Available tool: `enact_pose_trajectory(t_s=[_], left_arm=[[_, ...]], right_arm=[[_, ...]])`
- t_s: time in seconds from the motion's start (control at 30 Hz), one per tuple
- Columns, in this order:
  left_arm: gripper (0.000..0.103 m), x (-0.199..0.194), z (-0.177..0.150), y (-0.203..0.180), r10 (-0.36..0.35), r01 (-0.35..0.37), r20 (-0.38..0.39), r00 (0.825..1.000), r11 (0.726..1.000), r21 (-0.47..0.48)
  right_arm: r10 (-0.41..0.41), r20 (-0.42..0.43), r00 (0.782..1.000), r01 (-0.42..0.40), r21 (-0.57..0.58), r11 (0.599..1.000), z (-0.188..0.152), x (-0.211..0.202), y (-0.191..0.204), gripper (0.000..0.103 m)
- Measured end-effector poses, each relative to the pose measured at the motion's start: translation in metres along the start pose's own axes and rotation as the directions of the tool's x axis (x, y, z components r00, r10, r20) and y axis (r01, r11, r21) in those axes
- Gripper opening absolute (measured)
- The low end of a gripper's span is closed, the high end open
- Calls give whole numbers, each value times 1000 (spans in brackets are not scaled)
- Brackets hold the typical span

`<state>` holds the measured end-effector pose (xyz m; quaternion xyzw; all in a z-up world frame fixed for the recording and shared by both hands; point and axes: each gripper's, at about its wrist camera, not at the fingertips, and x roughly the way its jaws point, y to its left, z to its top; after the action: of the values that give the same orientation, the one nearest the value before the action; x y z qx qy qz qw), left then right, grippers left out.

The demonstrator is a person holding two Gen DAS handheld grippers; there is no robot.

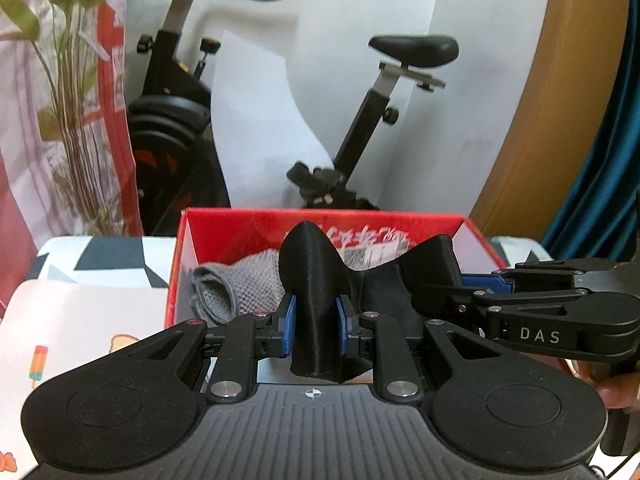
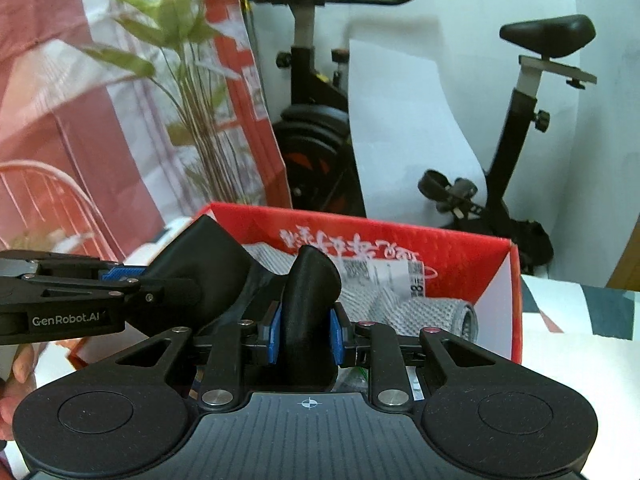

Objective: Organize soft objects
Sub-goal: 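Lift the eye mask with both tools and carry it over the red box, then lower the eye mask into the box and open both tools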

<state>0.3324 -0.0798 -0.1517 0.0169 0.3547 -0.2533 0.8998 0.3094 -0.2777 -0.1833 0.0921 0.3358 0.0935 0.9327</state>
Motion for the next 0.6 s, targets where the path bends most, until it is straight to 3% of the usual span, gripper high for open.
enact_pose_trajectory(t_s=[0.6], left_arm=[[23, 46, -10, 4, 21, -13, -182, 983, 999, 43]], right_arm=[[-78, -215, 973, 69, -51, 996, -4, 47, -4, 24]])
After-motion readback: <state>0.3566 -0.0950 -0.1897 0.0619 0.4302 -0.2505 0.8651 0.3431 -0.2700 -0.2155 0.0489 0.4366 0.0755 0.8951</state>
